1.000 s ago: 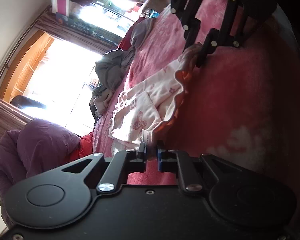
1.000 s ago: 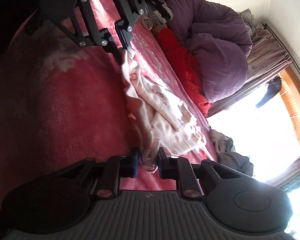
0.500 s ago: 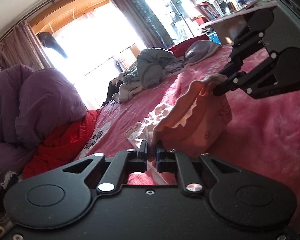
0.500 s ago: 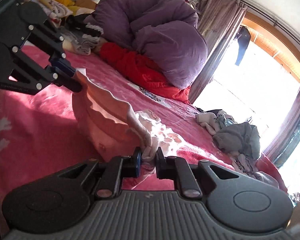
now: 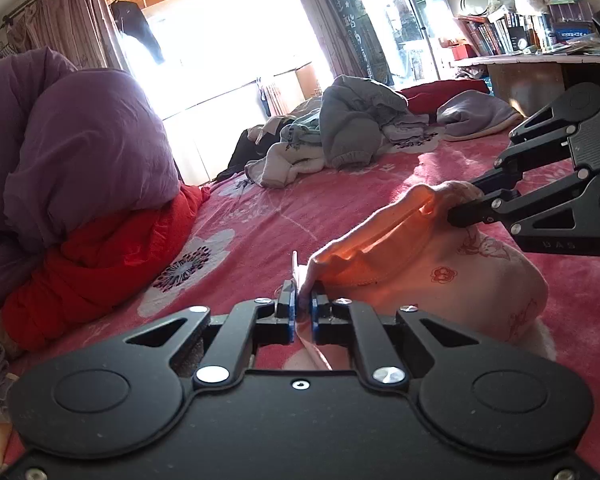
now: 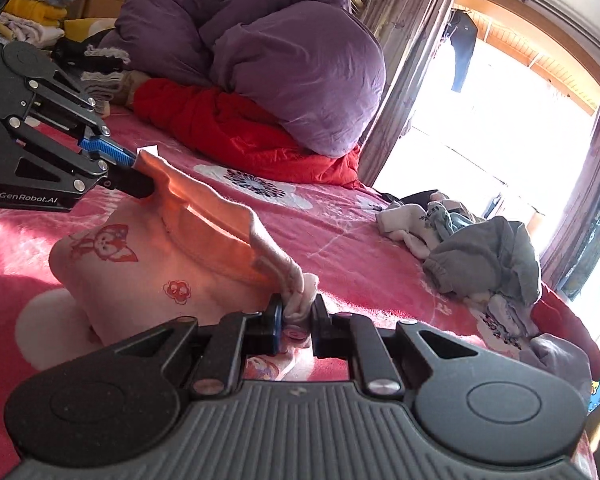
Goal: Fold clothes
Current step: 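Lift the held garment end with both grippers and fold it over the body, then open both grippers and release the folded garment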
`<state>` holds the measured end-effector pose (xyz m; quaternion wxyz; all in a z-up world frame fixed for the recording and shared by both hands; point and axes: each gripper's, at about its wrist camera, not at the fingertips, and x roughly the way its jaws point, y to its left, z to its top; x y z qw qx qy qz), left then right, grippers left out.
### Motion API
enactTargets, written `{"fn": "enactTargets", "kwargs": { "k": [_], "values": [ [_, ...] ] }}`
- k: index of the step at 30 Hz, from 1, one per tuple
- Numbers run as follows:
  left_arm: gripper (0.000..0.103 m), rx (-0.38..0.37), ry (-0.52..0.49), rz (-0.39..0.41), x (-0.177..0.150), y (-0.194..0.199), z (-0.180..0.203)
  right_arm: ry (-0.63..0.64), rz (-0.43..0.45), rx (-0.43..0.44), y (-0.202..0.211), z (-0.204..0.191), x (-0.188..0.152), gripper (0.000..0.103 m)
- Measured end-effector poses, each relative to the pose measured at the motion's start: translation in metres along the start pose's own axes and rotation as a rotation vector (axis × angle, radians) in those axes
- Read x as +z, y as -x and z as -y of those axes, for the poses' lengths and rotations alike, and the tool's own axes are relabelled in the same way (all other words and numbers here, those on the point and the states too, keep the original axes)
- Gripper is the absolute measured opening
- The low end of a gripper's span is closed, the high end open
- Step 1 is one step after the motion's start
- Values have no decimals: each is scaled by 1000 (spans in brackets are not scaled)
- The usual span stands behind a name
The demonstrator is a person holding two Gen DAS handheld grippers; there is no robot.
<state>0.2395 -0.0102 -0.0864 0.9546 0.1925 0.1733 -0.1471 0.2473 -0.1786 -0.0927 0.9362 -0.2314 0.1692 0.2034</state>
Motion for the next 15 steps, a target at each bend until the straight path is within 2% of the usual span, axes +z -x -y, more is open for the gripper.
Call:
{"fn": "enactTargets", "kwargs": {
  "k": [4,15],
  "values": [
    [6,1,32,-30,0,-28,-8,-37,-27,17,-30,10,1,15],
    [6,-4,-4,-76,6,-78,-21,-67,-76,39,-84,22,-2,15]
  ]
}}
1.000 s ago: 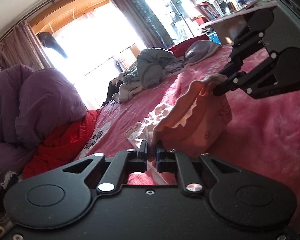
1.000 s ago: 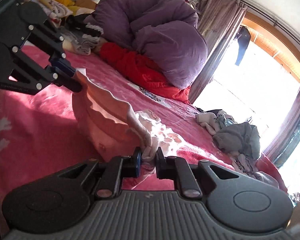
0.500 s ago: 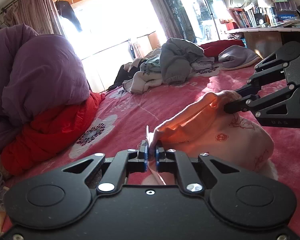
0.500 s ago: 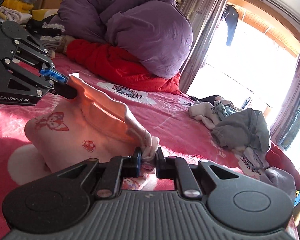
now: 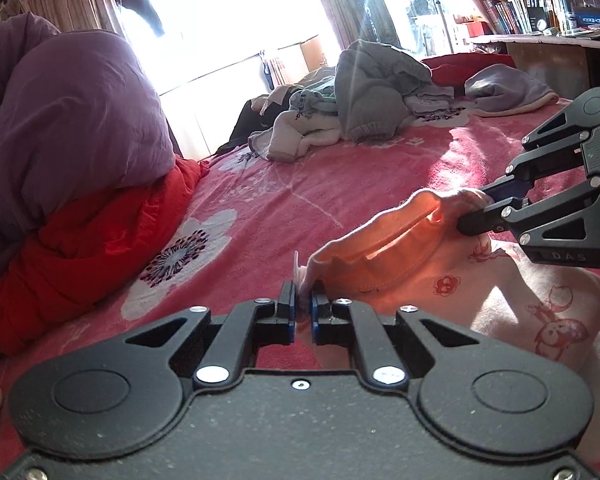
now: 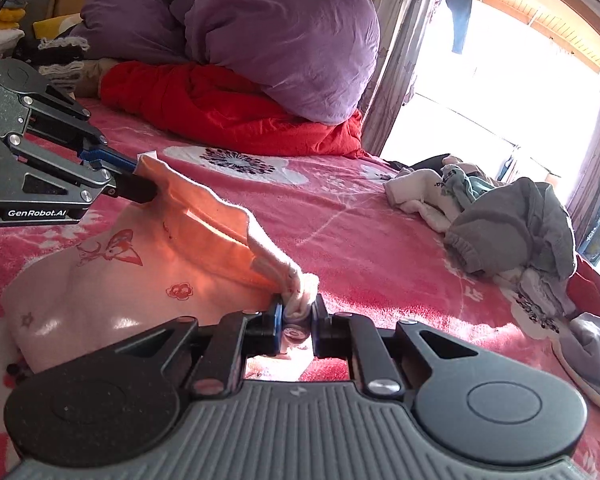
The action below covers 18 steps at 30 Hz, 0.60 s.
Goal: Fold clothes
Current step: 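Open both grippers and release the folded garment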
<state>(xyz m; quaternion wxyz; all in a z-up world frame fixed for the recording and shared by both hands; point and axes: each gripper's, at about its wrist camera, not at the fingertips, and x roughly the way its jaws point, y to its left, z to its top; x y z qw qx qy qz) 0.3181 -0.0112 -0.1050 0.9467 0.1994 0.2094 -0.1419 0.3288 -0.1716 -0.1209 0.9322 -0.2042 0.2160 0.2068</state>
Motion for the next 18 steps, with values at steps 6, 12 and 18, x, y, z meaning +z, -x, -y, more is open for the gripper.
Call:
{"fn": "enactTargets", "kwargs": {
  "k": [6,12,18],
  "values": [
    [6,-20,15,-28,-1,-15,-1,-51,-20,10,-10,11,-4,15],
    [7,-19,52,-44,-4,-22,-2,-176,-30,38,-21,24,-6,18],
    [32,46,108,-29,-6,-25,-9,-229,-49,6,-23,31,-9,23]
  ]
}}
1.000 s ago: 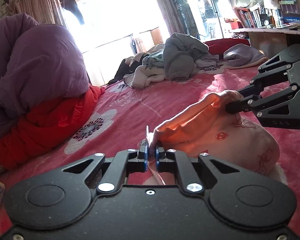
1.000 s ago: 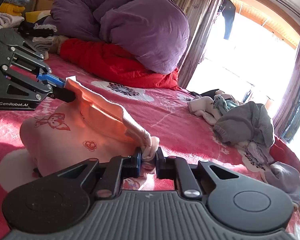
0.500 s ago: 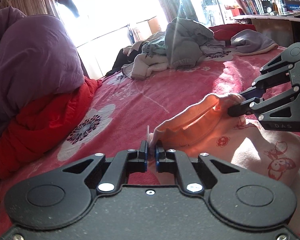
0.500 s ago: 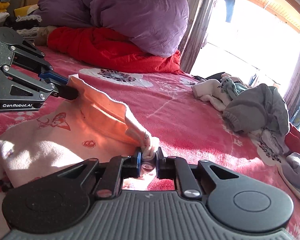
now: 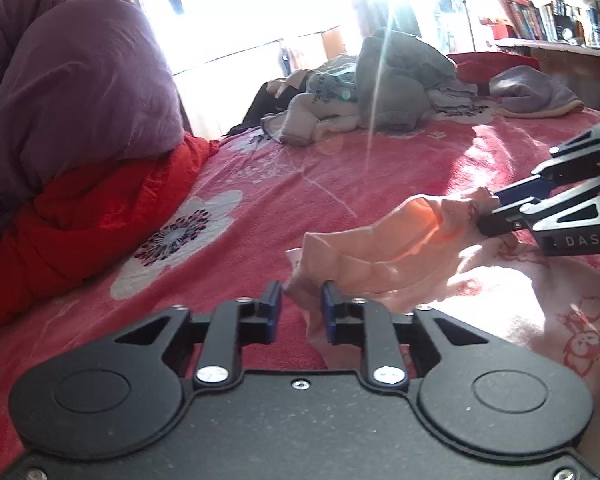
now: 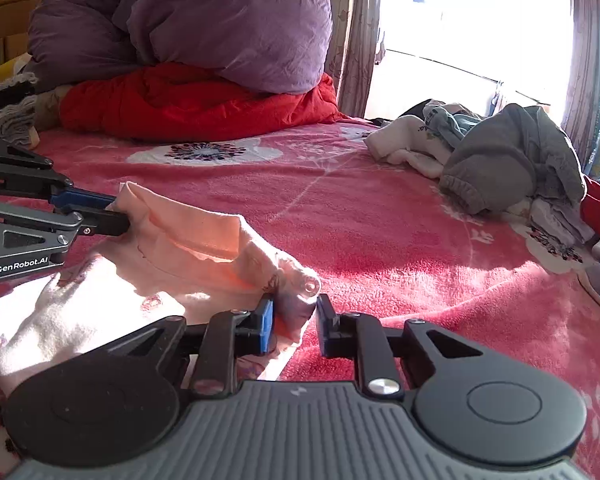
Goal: Fold clothes
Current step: 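Open both grippers and release the folded garment, then grasp the folded garment with the left gripper while the right gripper grasps its other side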
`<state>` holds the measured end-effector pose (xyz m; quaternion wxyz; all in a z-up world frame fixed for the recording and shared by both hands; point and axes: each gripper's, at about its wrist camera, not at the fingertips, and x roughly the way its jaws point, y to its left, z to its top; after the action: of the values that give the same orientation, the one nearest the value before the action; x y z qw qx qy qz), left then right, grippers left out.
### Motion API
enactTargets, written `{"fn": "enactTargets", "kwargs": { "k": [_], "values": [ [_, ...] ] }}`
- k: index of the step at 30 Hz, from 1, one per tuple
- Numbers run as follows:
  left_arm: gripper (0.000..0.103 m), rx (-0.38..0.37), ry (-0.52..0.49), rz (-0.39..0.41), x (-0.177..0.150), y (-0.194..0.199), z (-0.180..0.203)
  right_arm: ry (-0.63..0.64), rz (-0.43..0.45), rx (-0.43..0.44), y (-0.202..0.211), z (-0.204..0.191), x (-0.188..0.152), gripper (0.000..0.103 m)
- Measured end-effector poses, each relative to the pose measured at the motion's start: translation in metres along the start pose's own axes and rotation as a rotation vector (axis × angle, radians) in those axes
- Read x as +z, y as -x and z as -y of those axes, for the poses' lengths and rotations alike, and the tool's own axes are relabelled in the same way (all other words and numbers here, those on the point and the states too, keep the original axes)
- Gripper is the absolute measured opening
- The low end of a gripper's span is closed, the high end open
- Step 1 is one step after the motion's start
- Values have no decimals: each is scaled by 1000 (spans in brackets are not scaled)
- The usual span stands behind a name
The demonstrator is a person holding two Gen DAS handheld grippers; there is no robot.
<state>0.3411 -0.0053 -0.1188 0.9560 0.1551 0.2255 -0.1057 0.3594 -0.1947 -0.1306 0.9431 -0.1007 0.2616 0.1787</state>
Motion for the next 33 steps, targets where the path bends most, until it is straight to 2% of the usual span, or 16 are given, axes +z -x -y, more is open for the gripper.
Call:
{"fn": "enactTargets", "kwargs": {
  "k": [3,4,9,12,14,16,18,21,24,26,30,33],
  "values": [
    [32,6,60,-4,0,4,-15,-31,-1,-35,2,6,0,29],
    [32,9,69,-1,0,7,-18,-41,2,-51,3,9,0,35],
    [31,-130,120,73,6,22,-18,-61,75,-44,17,14,2,35],
    [31,-146,91,85,9,10,-7,-44,103,8,17,10,5,35],
    [31,-180,100,64,9,-5,-6,-36,99,40,9,8,5,33],
    [31,-194,83,1,8,-21,-3,-33,93,68,-2,9,5,33],
    [31,-206,91,-63,3,-33,-2,-90,37,105,-16,16,5,33],
    [31,-218,126,-72,1,-36,-5,-225,-11,187,-30,36,2,40],
    [31,-213,138,-57,4,-27,-8,-330,0,248,-30,52,-3,42],
    [31,-206,142,-44,6,-19,-9,-356,28,243,-20,56,-5,42],
    [31,-219,127,7,3,24,-6,-289,104,175,19,48,-2,42],
    [31,-251,98,-2,-5,47,4,-158,153,212,56,22,-4,42]
  ]
}}
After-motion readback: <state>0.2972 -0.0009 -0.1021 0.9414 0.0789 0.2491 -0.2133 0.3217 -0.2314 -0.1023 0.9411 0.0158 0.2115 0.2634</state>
